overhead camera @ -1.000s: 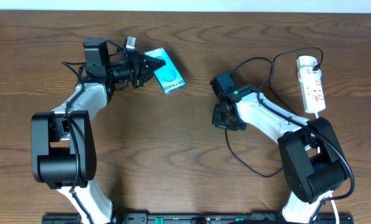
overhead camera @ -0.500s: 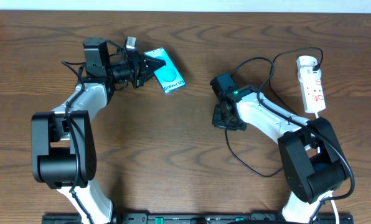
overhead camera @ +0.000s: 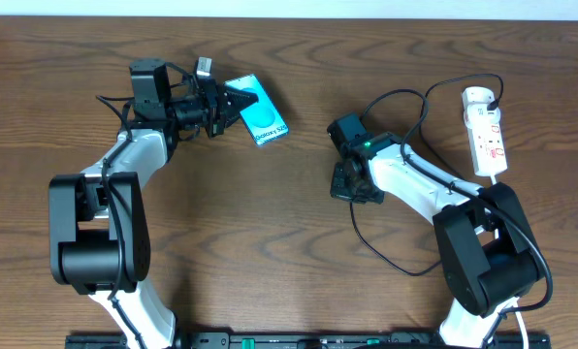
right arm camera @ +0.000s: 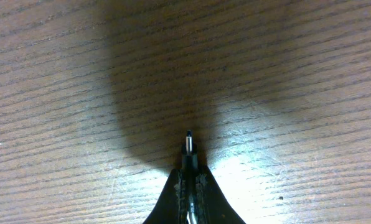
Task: Plug charger to phone and switch on socket
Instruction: 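Grasp the black cable's USB-C plug end with the right gripper, then lift the cable plug with the right gripper toward the phone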
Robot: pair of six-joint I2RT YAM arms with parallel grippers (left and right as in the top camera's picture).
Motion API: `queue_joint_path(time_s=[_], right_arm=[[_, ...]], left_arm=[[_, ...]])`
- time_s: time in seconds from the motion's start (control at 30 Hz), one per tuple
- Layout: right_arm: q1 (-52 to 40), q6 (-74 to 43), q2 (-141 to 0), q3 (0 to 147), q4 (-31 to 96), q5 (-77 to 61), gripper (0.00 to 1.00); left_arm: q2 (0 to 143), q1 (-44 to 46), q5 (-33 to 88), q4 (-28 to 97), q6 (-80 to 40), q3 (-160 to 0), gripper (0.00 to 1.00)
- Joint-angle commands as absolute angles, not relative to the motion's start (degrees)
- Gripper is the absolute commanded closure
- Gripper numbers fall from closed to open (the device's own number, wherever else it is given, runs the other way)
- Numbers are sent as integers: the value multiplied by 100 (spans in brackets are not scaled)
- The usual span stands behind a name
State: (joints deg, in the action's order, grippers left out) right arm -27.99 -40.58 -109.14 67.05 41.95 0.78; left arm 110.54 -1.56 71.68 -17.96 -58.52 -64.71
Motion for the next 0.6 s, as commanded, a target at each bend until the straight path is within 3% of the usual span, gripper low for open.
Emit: queue_joint_path(time_s=[0.0,0.57], right_arm=[[-2827,-4108,-10982,6663,4200,43,99],[-2770,-3516,-10982,6801,4051,-770,99]], left_arm=[[11113,-154,7356,-1811,-5859,-6495,92],[11113,-158,7419,-1813,-5861,-6495,92]])
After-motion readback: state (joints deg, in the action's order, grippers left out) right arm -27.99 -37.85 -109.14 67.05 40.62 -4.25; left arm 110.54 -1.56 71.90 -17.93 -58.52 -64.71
